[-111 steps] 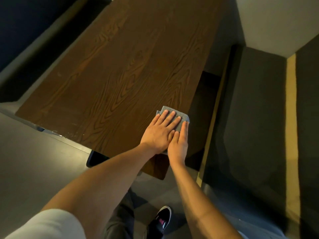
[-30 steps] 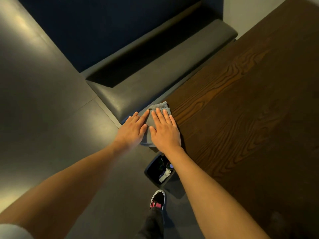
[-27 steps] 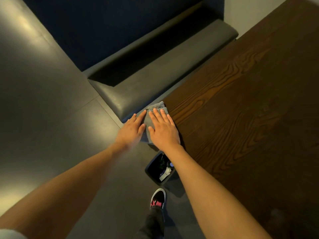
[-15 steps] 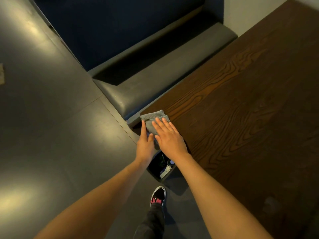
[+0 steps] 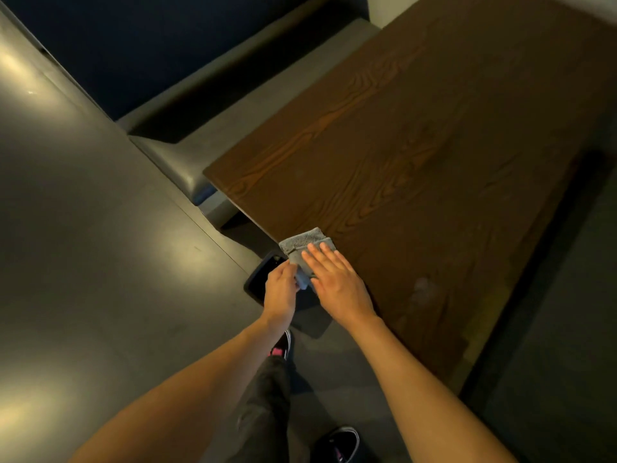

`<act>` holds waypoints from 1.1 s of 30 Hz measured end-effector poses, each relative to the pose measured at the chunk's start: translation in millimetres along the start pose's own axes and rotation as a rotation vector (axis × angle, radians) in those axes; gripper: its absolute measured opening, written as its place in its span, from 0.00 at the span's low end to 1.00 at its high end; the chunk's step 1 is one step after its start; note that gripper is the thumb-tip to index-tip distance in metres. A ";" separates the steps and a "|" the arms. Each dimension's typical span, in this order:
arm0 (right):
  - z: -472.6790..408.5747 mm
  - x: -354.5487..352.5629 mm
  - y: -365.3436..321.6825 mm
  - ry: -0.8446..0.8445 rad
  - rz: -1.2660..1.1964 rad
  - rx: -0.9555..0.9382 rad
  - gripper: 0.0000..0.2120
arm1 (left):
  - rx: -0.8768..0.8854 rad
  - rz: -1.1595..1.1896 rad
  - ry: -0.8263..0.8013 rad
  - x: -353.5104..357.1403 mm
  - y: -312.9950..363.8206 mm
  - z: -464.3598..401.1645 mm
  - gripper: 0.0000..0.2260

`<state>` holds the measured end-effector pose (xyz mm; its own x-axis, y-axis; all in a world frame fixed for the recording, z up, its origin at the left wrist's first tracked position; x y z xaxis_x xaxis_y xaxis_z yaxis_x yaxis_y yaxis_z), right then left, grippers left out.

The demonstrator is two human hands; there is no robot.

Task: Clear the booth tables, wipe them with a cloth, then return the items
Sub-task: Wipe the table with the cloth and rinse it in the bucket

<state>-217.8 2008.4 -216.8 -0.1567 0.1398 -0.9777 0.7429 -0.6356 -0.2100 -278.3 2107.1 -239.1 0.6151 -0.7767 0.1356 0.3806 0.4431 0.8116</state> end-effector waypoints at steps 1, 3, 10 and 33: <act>19.1 -2.1 7.5 -0.001 0.015 0.004 0.28 | -0.013 -0.016 0.001 10.3 -8.1 13.4 0.13; 51.3 -4.4 20.9 -0.005 0.035 0.011 0.28 | -0.032 -0.062 0.001 28.3 -20.9 34.6 0.16; 154.1 -13.9 57.7 -0.012 0.088 0.067 0.30 | -0.130 -0.174 -0.028 86.3 -71.1 98.3 0.17; 246.8 -96.8 121.3 0.363 -0.385 0.596 0.21 | 0.323 -0.710 -0.191 183.1 -19.4 157.7 0.21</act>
<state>-273.1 1730.4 -148.7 -0.0335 0.6058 -0.7949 0.1906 -0.7769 -0.6000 -281.9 1885.7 -140.5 0.1613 -0.9007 -0.4033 0.4003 -0.3138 0.8609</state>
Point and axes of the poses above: each hand's wrist, its own z-axis away from the middle knuckle, its own x-axis out of the palm, y = z × x, the point moved 7 cm from there along -z, towards the middle knuckle, and after that the axes turned 8 degrees about z, right-handed, at the moved point
